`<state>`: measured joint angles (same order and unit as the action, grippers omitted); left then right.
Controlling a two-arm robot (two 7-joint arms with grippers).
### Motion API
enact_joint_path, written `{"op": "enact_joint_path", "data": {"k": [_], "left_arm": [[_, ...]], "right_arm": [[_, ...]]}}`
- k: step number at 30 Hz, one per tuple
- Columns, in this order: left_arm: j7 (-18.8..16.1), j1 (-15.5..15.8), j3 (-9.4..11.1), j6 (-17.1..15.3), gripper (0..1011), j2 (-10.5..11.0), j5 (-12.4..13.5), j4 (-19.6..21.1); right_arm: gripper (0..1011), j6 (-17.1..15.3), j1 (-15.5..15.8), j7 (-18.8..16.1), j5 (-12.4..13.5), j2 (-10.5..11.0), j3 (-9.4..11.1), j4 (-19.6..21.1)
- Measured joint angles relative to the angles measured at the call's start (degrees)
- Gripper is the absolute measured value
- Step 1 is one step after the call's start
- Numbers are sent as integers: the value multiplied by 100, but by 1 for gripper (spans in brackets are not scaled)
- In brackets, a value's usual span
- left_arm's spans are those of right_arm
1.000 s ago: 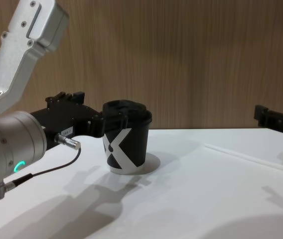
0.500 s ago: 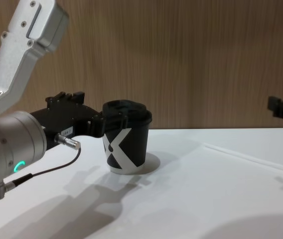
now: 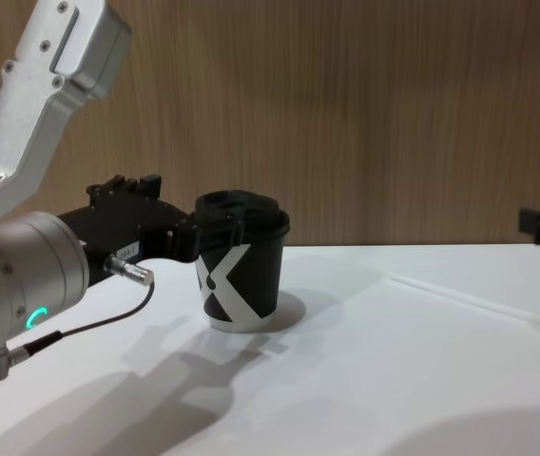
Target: Pick up the straw with one hand, pass it to the other hand, and insert it into the cup.
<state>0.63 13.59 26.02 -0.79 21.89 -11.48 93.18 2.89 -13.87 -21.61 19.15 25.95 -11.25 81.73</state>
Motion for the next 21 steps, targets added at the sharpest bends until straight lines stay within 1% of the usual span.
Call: {"op": "enact_joint_path", "data": {"k": [2,4,5,6,14,21], "left_arm": [[0,0,0,0,1003,0,0,0],[0,0,0,0,1003,0,0,0],[0,0,0,0,1003,0,0,0],[0,0,0,0,1003,0,0,0],[0,0,0,0,1003,0,0,0],[0,0,0,0,1003,0,0,0]], "right_arm": [[1001,-7,-86,-94,9,36,-29,-132],[1001,-40,-225,-289,15,94,-91,-342],[1001,-40,-225,-289,15,94,-91,-342],[1001,-57,-305,-385,15,126,-129,-450],[1001,-117,-618,-716,-35,257,-309,-901],[1001,-47,-829,-980,-102,369,-457,-1224]]}}
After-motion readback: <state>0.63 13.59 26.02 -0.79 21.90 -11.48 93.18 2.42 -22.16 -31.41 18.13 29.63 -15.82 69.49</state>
